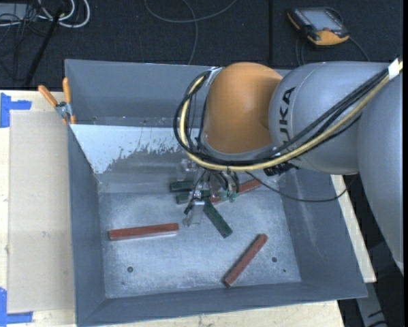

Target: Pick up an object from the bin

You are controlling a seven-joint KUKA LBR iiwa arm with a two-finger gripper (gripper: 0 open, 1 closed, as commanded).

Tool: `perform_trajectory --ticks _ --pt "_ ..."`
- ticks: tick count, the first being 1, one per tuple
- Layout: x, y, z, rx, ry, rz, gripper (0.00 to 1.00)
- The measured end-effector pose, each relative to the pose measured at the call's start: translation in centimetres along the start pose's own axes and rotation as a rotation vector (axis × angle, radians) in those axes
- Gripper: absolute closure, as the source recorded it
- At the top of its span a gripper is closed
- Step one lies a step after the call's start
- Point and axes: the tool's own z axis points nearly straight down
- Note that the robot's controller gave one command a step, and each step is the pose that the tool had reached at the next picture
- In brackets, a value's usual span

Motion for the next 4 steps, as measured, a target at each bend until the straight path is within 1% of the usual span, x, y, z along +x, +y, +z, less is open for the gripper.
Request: perform_trajectory --ticks 1,2,3,4 --pt "0.0 0.0 0.0 0.000 0.000 0.000 0.00" --pt "0.1 2.6 3.1 0.002 -0.008 -0.051 0.00" --pt "0.5 3.3 10.0 0.001 0.001 -0.257 1.00" --pt "0.5 3.3 10.0 0.001 0.001 -0.256 1.00"
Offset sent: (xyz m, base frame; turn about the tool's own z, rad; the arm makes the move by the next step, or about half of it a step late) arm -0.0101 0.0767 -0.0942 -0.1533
